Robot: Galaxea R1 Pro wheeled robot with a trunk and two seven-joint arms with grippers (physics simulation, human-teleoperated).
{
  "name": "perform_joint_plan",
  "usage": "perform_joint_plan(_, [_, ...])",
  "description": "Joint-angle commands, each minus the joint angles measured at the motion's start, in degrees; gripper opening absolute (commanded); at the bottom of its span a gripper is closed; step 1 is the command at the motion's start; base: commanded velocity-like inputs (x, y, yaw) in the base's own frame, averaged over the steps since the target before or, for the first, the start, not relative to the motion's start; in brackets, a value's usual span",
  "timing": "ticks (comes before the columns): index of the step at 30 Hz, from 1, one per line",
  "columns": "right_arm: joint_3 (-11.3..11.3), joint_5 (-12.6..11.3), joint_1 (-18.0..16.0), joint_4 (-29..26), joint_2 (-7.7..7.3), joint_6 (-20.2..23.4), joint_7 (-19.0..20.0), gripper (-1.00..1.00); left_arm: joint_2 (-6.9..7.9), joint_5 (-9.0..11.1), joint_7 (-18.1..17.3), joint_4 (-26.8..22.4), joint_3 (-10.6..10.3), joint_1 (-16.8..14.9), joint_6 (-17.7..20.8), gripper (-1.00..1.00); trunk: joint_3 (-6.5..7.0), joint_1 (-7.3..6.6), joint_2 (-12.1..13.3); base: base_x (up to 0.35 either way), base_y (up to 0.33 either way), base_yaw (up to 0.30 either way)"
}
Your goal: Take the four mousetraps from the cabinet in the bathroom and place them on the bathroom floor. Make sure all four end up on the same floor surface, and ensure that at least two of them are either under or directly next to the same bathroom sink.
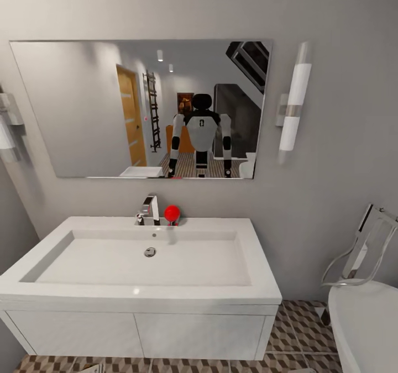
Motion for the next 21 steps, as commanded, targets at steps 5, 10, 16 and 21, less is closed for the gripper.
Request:
perform_joint_plan(5, [0.1,0.2,-0.1,0.3,0.00,-0.4,-0.1,-1.00,0.11,0.2,0.2,0.0,-0.7,0.0,-0.2,-1.00,-0.09,0.02,-0.1,0.000,0.000,0.000])
perform_joint_plan(10, [0.1,0.2,-0.1,0.3,0.00,-0.4,-0.1,-1.00,0.21,0.0,0.2,0.0,-0.9,0.0,-0.4,-1.00,-0.09,0.02,-0.1,0.000,0.000,0.000])
perform_joint_plan(16, [0.1,0.2,-0.1,0.3,0.00,-0.4,-0.1,-1.00,0.20,0.0,0.2,0.1,-0.9,0.0,-0.3,-1.00,-0.09,0.02,-0.1,-0.042,0.053,0.000])
perform_joint_plan(21, [0.1,0.2,-0.1,0.3,0.00,-0.4,-0.1,-1.00,0.22,0.0,0.3,0.1,-0.9,0.0,-0.2,-1.00,-0.09,0.02,-0.1,-0.117,0.189,0.000])
